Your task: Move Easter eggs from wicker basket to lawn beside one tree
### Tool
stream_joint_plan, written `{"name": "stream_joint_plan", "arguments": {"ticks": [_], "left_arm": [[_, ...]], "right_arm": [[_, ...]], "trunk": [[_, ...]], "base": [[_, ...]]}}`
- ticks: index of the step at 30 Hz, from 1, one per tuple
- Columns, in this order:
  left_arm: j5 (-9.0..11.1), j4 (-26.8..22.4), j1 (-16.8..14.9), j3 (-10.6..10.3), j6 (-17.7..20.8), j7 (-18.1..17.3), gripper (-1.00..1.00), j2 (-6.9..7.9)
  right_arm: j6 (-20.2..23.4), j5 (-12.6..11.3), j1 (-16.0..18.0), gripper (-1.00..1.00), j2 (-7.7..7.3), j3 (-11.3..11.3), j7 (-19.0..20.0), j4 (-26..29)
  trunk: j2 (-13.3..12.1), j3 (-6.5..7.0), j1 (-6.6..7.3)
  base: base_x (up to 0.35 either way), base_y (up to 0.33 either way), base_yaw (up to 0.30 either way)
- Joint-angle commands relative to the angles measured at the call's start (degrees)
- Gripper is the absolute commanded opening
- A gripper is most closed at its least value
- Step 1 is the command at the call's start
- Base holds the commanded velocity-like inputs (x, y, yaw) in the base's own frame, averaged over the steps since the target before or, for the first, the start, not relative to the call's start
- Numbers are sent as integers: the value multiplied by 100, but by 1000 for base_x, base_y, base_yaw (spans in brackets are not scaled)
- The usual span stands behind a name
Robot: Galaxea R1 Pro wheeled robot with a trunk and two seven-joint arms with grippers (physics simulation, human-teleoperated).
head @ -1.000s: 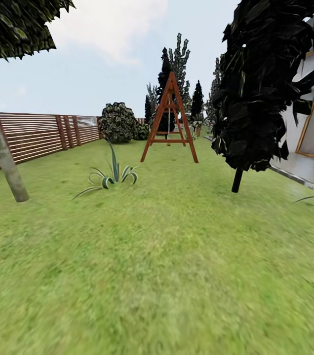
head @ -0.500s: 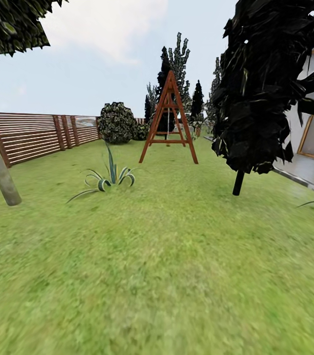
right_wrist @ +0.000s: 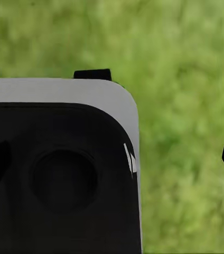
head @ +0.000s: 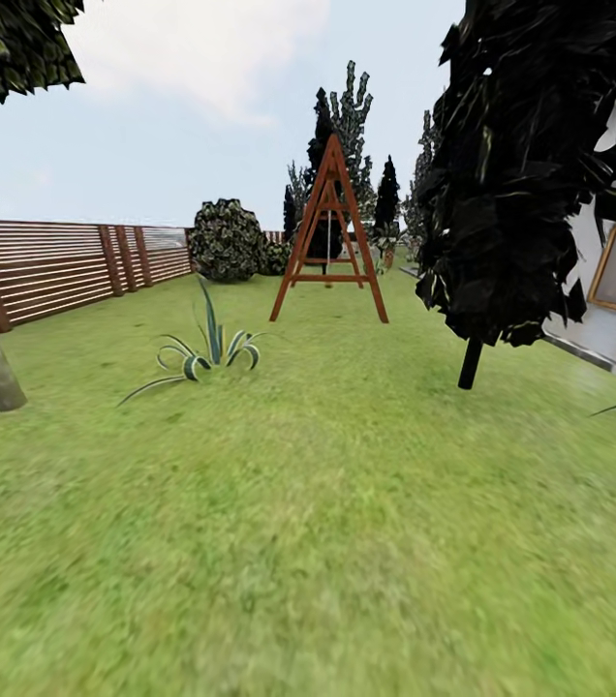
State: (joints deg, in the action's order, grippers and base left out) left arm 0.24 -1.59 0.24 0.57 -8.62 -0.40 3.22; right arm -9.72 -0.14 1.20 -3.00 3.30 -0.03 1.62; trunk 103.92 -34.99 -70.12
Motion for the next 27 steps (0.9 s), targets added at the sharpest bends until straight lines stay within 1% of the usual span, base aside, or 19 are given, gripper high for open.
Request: {"name": "stream_joint_plan", "arguments": {"ticks": [1,13,27], "left_arm": [[2,-8,2,5,-8,-4,100,1],[2,-8,2,5,-8,-4,100,3],[2,-8,2,5,-8,-4,100,4]], "right_arm": [[-21,-2,3,100,1,31,3,-3],[-24,-2,3,100,1,25,12,5],[-21,-4,3,100,1,31,-5,58]], "trunk": [[2,-11,-3],[2,-107,-3],[2,-114,-3]], "base": [[319,-105,0],[319,-105,0],[319,-105,0]]}}
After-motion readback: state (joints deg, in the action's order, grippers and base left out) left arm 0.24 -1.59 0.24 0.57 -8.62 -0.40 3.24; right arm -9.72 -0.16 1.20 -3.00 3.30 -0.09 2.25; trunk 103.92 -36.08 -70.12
